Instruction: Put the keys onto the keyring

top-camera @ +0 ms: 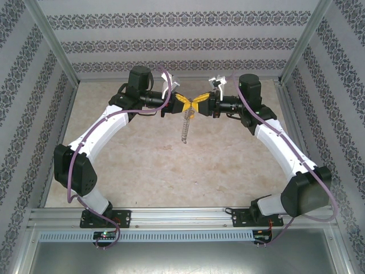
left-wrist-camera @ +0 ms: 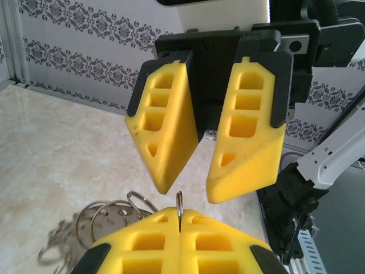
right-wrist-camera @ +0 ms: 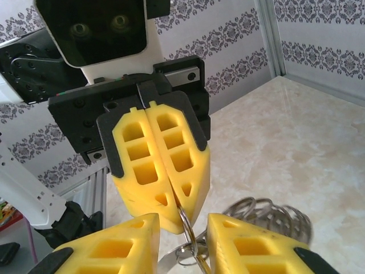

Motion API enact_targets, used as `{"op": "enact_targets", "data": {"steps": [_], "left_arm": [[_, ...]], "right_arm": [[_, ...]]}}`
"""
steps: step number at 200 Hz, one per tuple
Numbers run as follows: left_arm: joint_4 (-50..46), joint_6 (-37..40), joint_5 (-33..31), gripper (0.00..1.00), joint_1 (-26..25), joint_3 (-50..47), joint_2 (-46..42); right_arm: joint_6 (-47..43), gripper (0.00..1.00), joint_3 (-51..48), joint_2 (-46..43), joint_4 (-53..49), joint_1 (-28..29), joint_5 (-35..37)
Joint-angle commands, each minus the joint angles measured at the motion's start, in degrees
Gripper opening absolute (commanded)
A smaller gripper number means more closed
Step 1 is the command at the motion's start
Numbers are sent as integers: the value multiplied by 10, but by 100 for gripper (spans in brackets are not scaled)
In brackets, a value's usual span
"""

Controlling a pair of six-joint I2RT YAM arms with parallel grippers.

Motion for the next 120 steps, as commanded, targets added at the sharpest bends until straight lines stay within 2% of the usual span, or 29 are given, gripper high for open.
{"op": "enact_targets", "data": {"steps": [1,39,66,102,120], "left_arm": [[24,1,12,0,-4,8,-19],[23,1,14,0,-4,9,-19],[22,1,15,0,-3,8,-18],[42,-20,3,0,-4,6,-15],[98,-55,-50,18,-3,-21,-28]], "right_arm": [[2,27,19,5,13,10,-22],[0,17,19,13,13,12,-24],[0,0,24,15,15,14,-23],[1,0,30,19,16,14,-16],[-1,0,36,23,13,13,-7]]}}
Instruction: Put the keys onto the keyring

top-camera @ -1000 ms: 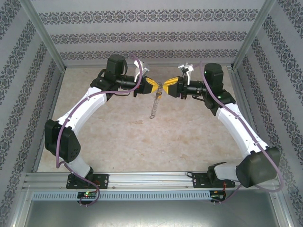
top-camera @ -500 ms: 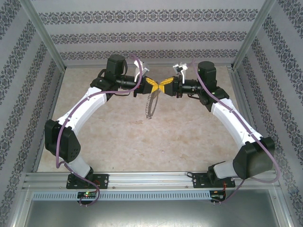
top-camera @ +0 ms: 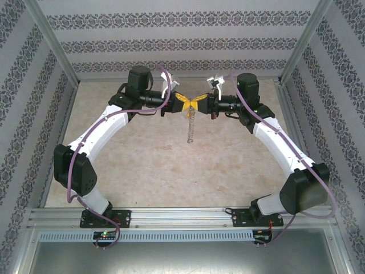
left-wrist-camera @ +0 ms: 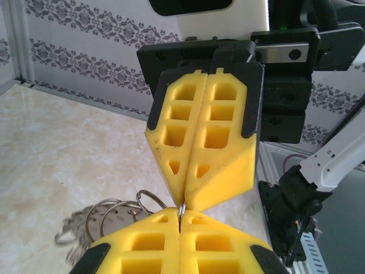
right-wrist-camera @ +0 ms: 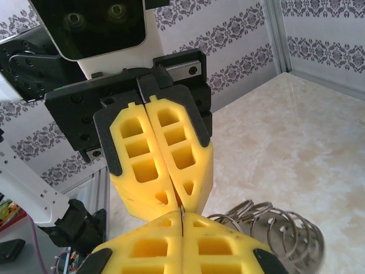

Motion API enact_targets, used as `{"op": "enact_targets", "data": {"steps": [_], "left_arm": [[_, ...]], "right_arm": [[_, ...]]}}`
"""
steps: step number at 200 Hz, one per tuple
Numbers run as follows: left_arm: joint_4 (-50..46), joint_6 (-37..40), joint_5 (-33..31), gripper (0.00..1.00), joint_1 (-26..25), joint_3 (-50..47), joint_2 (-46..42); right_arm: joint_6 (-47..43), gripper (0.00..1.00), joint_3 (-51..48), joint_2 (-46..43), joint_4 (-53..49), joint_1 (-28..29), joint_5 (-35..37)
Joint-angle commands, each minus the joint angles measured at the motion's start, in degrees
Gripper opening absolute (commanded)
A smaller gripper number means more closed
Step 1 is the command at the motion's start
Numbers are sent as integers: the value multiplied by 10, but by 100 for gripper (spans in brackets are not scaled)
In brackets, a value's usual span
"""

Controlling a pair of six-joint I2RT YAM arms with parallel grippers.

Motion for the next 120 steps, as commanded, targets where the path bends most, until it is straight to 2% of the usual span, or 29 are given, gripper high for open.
{"op": "enact_targets", "data": {"steps": [1,16,48,61,67,84,120], "left_arm": [[91,-44,-43,19,-4,-22,-29],[148,-72,-91,40,0,-57,-53],[236,-119,-178,70,7,-128,-105],[254,-138,-214,87,7,-150,-120],[260,-147,-233,99,7,-160,-127],[274,-185,-294,100,7,-186,-141],[286,-226,-344,100,6,-215,-151]], "right_arm": [[0,0,26,8,12,6,-1],[2,0,33,12,9,3,9],[9,0,51,24,10,-1,22],[14,0,60,32,12,-1,26],[15,0,64,36,13,-2,28],[18,0,75,46,12,-4,33],[24,0,94,64,11,-12,50]]}}
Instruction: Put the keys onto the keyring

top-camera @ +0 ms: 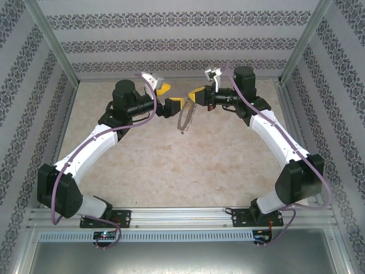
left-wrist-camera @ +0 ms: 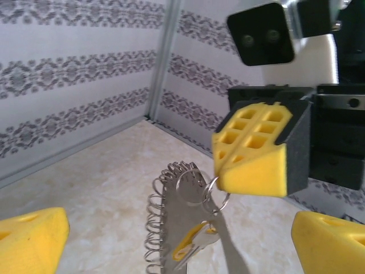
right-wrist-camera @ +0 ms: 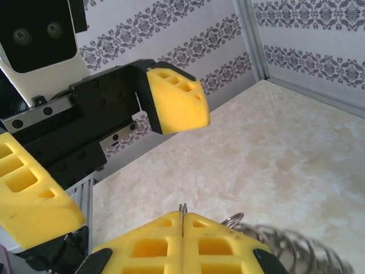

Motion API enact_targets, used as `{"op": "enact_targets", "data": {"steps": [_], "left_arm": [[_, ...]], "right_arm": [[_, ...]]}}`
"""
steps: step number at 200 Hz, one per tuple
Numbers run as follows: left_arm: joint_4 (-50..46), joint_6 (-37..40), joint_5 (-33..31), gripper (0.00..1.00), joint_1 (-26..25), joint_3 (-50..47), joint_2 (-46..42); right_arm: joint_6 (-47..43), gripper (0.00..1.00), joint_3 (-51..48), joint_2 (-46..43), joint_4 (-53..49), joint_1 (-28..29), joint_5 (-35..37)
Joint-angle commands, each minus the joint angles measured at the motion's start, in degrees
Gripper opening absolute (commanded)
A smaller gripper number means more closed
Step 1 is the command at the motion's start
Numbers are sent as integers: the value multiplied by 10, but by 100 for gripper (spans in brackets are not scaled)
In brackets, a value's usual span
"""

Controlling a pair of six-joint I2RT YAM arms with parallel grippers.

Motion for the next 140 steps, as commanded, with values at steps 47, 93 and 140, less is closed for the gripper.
{"op": "enact_targets", "data": {"steps": [47,93,140], "left_arm": [[20,-182,-99,100,4,-16,-10],[86,-405,-147,100,4,-76,-22],[179,-664,-199,100,3,-146,4]], "right_arm": [[37,0,53,37,30,-14,51],[83,0,79,69,47,-17,109],[129,0,111,109,70,-18,144]]}}
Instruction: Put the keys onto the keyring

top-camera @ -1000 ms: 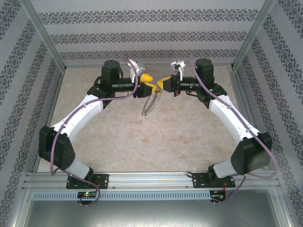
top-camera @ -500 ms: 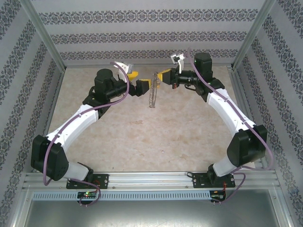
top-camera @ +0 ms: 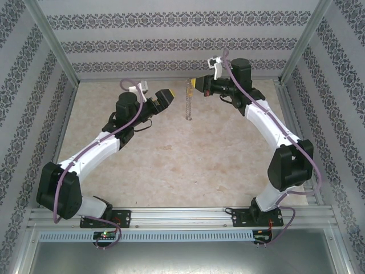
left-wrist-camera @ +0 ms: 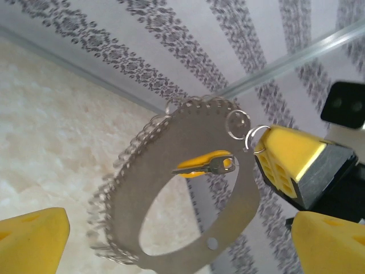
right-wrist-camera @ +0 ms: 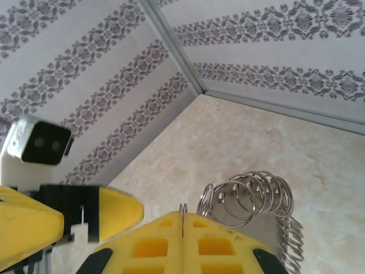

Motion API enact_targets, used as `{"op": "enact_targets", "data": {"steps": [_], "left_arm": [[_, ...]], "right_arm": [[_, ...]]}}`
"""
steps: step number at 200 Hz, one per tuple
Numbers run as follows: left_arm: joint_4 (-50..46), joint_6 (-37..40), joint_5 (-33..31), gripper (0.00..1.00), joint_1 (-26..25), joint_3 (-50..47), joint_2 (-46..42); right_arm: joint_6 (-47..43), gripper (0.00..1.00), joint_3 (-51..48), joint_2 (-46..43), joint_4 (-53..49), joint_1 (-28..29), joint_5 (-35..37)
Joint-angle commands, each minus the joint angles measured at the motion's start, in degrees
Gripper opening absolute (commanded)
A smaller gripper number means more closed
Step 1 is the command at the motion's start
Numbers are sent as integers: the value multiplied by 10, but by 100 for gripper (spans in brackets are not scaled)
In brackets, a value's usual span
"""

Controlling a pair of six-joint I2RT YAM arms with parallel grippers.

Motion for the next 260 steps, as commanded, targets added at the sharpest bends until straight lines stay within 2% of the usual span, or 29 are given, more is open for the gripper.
{"op": "enact_targets", "data": {"steps": [1,20,70,94,124,160,226,260], "left_arm": [[95,-199,-40,100,3,-31,12],[130,-281,-49,100,1,-47,37],[141,-417,-74,100,-17,-23,85],[190,-510,-90,100,-42,-22,121],[267,-576,-132,100,-79,-23,162],[329,-576,-194,100,-82,-39,164],[278,-536,-147,100,-96,-42,103],[287,-532,-187,100,-100,-72,83]], "right_arm": [[38,0,34,17,45,-3,29],[54,0,45,31,61,-1,41],[94,0,54,52,96,6,61],[103,0,55,56,103,15,74],[103,0,53,58,107,28,78],[98,0,31,44,112,36,83],[115,0,30,57,110,36,113],[123,0,23,60,121,38,102]]}}
